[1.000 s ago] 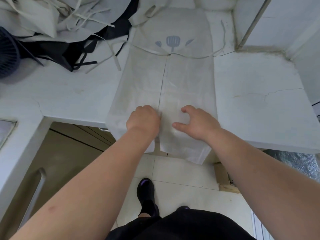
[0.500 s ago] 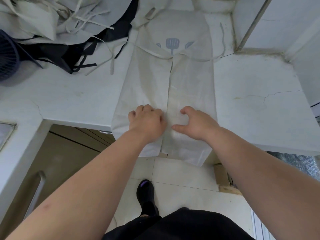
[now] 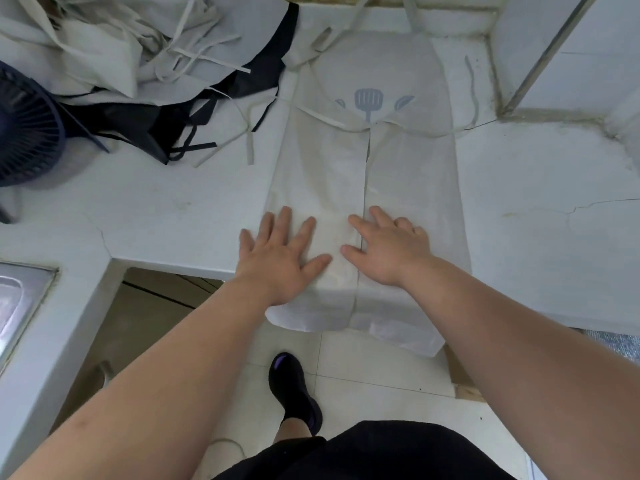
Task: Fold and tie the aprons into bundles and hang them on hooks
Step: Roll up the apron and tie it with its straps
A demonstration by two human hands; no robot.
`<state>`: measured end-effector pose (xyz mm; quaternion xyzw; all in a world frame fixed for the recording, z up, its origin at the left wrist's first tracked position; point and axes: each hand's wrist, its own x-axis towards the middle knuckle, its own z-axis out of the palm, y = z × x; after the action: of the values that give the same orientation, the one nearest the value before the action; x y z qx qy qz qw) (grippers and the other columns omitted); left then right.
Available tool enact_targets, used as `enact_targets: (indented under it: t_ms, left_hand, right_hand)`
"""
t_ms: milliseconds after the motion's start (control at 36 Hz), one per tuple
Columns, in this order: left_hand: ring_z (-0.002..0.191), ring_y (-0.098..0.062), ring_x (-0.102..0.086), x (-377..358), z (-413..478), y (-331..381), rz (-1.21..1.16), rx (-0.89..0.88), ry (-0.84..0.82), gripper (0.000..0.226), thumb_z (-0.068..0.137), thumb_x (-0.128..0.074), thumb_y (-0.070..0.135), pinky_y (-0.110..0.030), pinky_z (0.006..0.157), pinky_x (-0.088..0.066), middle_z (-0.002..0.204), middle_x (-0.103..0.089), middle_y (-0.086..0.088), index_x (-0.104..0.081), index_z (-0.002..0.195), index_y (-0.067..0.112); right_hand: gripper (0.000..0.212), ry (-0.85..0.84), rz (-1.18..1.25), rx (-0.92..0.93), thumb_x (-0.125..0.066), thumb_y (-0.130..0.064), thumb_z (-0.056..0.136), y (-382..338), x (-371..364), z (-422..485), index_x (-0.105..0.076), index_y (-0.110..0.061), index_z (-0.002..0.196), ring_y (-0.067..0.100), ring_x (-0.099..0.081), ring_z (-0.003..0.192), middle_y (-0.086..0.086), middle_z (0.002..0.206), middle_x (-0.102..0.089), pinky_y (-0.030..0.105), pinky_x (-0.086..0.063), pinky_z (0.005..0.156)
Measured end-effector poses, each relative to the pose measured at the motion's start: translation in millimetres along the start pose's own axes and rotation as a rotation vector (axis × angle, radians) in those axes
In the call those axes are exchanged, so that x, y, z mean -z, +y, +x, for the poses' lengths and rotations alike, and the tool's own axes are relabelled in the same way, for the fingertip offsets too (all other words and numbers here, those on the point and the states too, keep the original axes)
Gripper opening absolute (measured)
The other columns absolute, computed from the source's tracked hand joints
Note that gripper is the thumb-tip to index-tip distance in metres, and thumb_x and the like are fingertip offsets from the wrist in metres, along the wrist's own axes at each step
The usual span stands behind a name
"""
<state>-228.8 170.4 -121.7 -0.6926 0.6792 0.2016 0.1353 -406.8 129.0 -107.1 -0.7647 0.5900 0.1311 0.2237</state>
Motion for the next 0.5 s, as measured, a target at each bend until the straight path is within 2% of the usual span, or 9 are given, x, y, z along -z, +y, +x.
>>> enact_targets:
  t_ms: [83,194,278,333,389,444,500]
  left_hand:
    - [0.145,-0.024,0.021,5.4,8.6,-19.4,0.062,0.012,-0.016,0.075,0.088,-0.007,0.072,-0.054,0.117,0.004,0.157,0.028,0.002,0.019,0.148,0.036]
    - [0.145,-0.025,0.022,13.7,23.7,-38.3,0.1,-0.022,-0.009,0.074,0.088,-0.004,0.071,-0.056,0.116,0.002,0.156,0.029,0.002,0.02,0.148,0.035]
    - [0.148,-0.025,0.007,19.6,31.5,-46.9,0.056,-0.08,0.083,0.065,0.094,-0.016,0.062,-0.049,0.117,-0.004,0.161,0.01,0.001,-0.001,0.151,0.033]
    - [0.144,-0.024,-0.011,22.6,37.4,-49.7,-0.019,-0.084,0.216,0.054,0.098,-0.028,0.05,-0.041,0.114,-0.012,0.158,-0.013,-0.002,-0.024,0.146,0.026]
    - [0.142,-0.025,-0.017,26.2,45.2,-49.6,-0.075,-0.077,0.325,0.047,0.099,-0.035,0.04,-0.037,0.113,-0.014,0.154,-0.022,-0.004,-0.035,0.14,0.017]
    - [0.146,-0.024,-0.008,29.8,55.2,-46.9,-0.109,-0.156,0.334,0.053,0.097,-0.027,0.039,-0.038,0.116,-0.006,0.158,-0.015,-0.005,-0.03,0.145,0.015]
    - [0.148,-0.019,0.006,30.5,61.5,-43.9,-0.065,-0.301,0.232,0.065,0.094,-0.012,0.05,-0.039,0.118,0.005,0.162,0.001,0.0,-0.012,0.153,0.021]
  right_hand:
    - [0.073,-0.024,0.002,-0.028,-0.034,-0.072,0.086,-6.6,6.8,9.0,-0.012,-0.041,0.149,0.029,-0.016,0.142,-0.003,0.159,-0.004,0.044,-0.016,0.112]
    - [0.077,-0.019,-0.003,-0.069,-0.024,-0.074,0.086,-18.6,9.7,27.7,-0.003,-0.038,0.15,0.028,-0.012,0.144,-0.005,0.16,0.002,0.044,-0.014,0.112]
    - [0.081,-0.034,-0.065,-0.108,-0.022,-0.079,0.083,-25.5,7.4,37.1,0.001,-0.039,0.15,0.03,-0.012,0.142,-0.005,0.159,0.007,0.045,-0.015,0.11]
    - [0.085,0.005,-0.059,-0.137,-0.026,-0.082,0.079,-29.2,9.9,42.4,-0.004,-0.039,0.149,0.03,-0.02,0.139,0.0,0.157,-0.006,0.044,-0.019,0.108]
    - [0.083,0.092,0.009,-0.177,-0.031,-0.079,0.081,-31.6,14.0,51.2,-0.012,-0.034,0.148,0.029,-0.029,0.133,0.007,0.147,-0.025,0.042,-0.023,0.106]
    - [0.078,0.168,0.063,-0.227,-0.028,-0.072,0.087,-31.5,14.3,60.2,-0.015,-0.027,0.149,0.029,-0.032,0.132,0.009,0.142,-0.031,0.042,-0.024,0.105]
    - [0.075,0.192,0.031,-0.254,-0.02,-0.068,0.09,-29.1,7.3,63.4,-0.01,-0.024,0.15,0.029,-0.024,0.136,0.007,0.148,-0.023,0.043,-0.021,0.107]
